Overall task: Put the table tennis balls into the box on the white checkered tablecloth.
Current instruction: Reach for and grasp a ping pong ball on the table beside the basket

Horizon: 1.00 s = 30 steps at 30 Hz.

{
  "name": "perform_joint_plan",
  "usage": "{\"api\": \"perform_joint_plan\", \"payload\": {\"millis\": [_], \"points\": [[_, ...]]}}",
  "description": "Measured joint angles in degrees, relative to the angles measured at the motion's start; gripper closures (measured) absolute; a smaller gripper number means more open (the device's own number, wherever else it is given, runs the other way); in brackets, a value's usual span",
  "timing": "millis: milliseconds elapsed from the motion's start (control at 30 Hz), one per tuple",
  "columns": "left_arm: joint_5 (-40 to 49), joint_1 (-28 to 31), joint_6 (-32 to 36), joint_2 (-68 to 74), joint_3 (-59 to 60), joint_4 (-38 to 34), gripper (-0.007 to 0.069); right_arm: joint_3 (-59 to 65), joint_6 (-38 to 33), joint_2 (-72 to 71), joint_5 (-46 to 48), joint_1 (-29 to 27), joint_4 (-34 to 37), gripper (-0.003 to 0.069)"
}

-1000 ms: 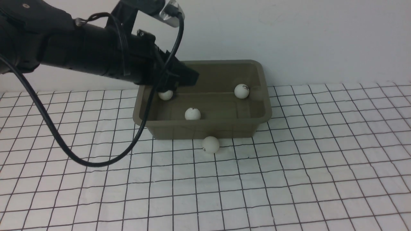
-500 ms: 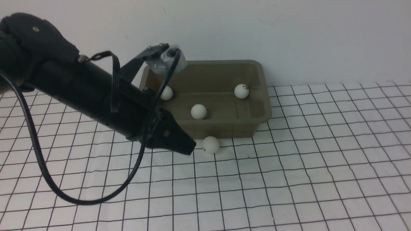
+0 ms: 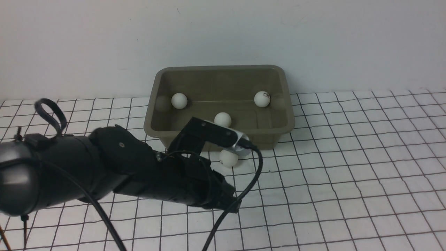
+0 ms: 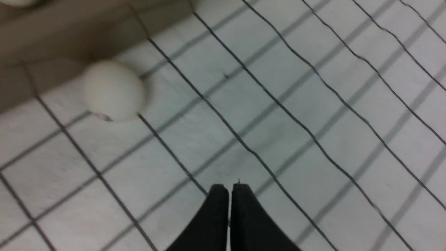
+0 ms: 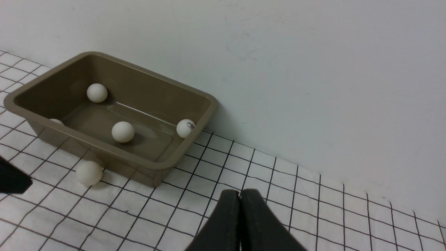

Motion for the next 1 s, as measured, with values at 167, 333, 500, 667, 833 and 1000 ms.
{"api": "perform_joint_plan", "payload": {"millis": [167,333,500,667,833,1000], "points": [[-12.2,-0.9,0.3,3.9,0.0,-5.2,0.0629,0.0,0.0,0.0,0.0,0.0,0.0,0.0675],[-13.3,-1.0,-0.2,9.5,-0.6,-7.9,0.0628,0.0,0.0,0.0,-1.0,0.0,0.0,0.0675],[-13.3,-1.1,0.3,11.1,-2.5,-8.1,0.0628,0.0,0.0,0.0,-1.3,0.0,-0.1,0.0675],[-13.3,-1.1,0.7,11.3,-5.2,-8.1,0.0606,0.0,0.0,0.0,-1.3,0.0,-0.1,0.0675],[-13.0,-1.1,0.9,11.6,-6.2,-8.1,0.0571,0.0,0.0,0.0,-1.3,0.0,-0.1,0.0675],[-12.1,-1.1,0.9,13.1,-7.0,-8.1,0.0489,0.0,0.0,0.0,-1.3,0.0,-0.1,0.0675]]}}
